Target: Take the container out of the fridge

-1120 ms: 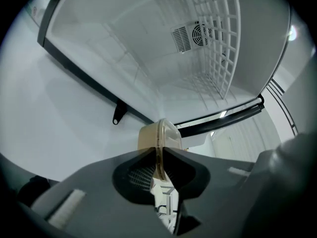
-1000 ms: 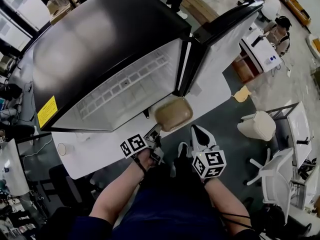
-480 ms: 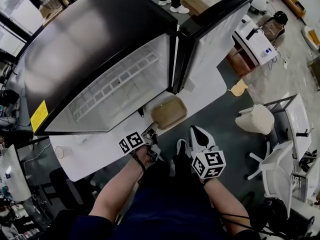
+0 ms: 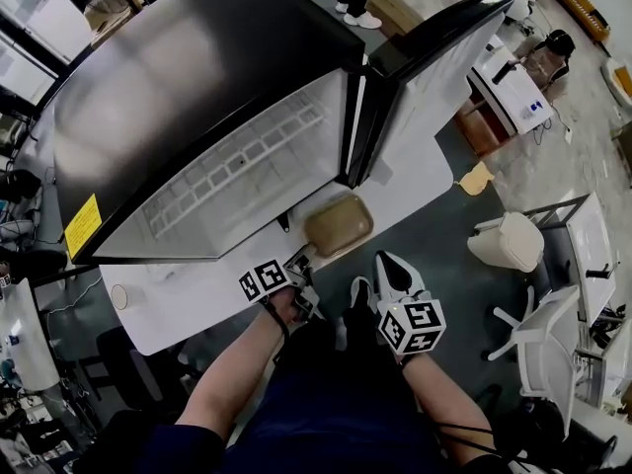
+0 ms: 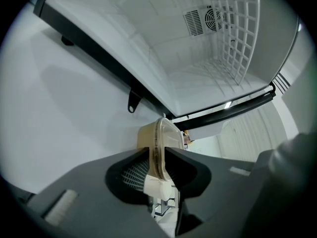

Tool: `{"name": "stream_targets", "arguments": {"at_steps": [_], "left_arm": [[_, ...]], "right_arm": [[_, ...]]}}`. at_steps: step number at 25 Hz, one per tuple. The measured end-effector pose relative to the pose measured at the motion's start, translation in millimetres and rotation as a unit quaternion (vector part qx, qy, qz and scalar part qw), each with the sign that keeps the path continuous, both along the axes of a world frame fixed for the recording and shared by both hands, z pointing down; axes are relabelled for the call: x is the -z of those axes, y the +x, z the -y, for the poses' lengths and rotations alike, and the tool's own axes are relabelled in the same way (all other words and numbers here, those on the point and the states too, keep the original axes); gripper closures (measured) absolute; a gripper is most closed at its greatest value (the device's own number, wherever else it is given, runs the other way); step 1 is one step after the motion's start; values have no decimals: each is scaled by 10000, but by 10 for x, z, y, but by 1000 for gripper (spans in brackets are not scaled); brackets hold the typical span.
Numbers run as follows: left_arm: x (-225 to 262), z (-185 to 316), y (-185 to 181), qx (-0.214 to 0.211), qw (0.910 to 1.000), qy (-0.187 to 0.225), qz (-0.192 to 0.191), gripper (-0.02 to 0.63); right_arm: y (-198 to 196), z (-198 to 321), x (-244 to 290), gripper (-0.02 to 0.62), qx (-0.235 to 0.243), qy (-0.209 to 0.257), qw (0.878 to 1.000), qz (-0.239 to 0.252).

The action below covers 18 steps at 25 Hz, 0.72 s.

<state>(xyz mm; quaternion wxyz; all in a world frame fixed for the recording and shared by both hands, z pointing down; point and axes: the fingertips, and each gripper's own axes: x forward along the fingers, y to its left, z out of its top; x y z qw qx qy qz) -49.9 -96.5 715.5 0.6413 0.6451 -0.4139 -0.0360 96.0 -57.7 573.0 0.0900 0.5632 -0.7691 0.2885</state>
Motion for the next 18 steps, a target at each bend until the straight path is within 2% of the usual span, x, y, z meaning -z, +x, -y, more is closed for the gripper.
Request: {"name": "stream_targets", "arguments": {"at_steps": [4,11,18], "left_arm": [[92,-3,-68,52,9999,99,116,486],[363,25,-266,149,9987,449,173,483],[902,81,-542,314,9920,1130,469,483]], "right_arm": [[-78,30,24,590,111,29,9999,-4],[-292,213,82,589,469,121,9988,14],[-618,423,198,589,929,263,9953,52]]}}
